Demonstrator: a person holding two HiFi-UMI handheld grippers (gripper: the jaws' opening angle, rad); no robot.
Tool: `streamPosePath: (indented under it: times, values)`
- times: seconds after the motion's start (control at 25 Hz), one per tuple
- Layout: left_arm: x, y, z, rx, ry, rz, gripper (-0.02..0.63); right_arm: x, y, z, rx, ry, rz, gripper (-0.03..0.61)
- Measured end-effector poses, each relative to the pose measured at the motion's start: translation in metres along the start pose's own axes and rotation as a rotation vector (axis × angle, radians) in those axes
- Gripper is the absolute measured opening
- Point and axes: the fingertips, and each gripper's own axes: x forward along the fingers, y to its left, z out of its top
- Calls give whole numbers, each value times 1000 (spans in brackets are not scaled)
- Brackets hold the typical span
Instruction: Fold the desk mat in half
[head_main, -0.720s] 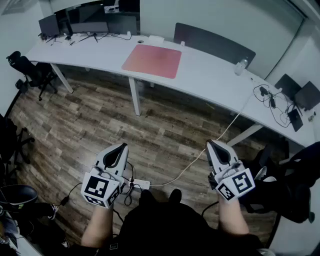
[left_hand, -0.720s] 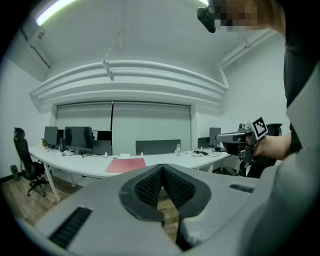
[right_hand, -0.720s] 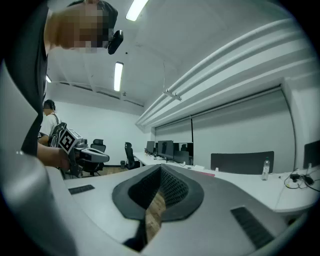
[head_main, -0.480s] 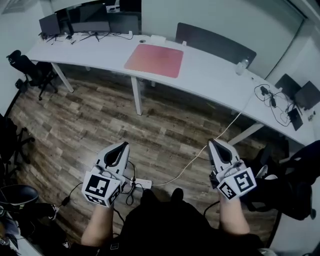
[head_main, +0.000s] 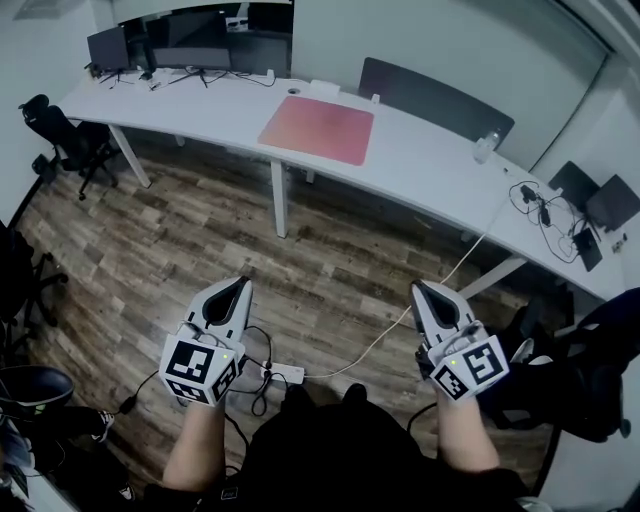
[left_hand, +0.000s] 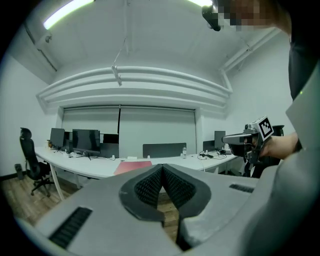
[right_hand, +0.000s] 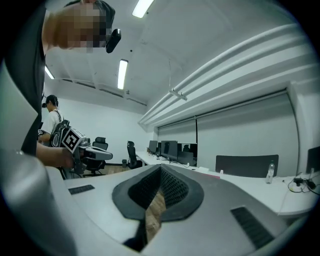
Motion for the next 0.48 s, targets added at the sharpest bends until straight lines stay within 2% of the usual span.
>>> streamPosePath:
  times: [0.32,0.48]
  values:
    - [2,21,-15,-14,17,41,5,4,28,10,-14,-44,35,2]
    - [2,23,-12,-38,3,53,5,11,26,4,42,-55,36,2]
